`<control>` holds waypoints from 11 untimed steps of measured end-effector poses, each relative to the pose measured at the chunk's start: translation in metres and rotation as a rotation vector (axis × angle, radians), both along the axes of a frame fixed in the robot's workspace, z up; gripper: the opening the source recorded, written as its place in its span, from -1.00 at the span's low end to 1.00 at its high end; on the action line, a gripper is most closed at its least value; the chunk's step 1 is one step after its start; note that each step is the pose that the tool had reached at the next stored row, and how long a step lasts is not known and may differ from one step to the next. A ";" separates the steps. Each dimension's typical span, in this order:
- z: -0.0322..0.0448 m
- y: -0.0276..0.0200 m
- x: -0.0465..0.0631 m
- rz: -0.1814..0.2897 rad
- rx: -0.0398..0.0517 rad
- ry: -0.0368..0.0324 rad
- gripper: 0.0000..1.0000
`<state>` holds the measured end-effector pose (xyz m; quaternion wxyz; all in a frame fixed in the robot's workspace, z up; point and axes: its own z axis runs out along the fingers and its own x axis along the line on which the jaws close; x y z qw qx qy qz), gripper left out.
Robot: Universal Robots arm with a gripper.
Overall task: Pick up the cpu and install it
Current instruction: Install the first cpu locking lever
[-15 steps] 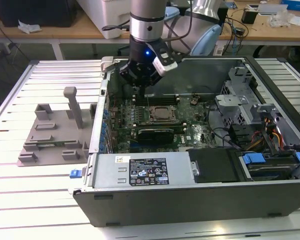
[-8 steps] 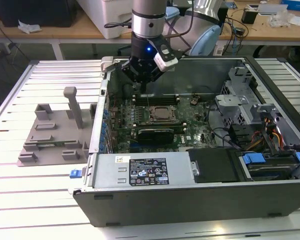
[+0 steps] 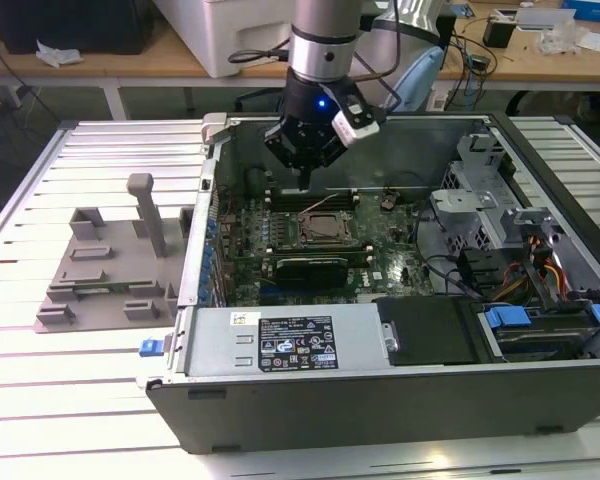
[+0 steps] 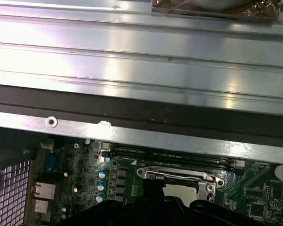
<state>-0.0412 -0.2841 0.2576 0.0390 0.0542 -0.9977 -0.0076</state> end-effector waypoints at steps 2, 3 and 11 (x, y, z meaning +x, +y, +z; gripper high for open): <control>-0.0059 0.0000 0.001 0.000 0.0000 0.0001 -0.79; -0.0077 0.0000 0.002 0.000 -0.0001 0.0001 -0.79; -0.0299 0.0063 0.018 0.000 -0.0001 0.0015 -0.79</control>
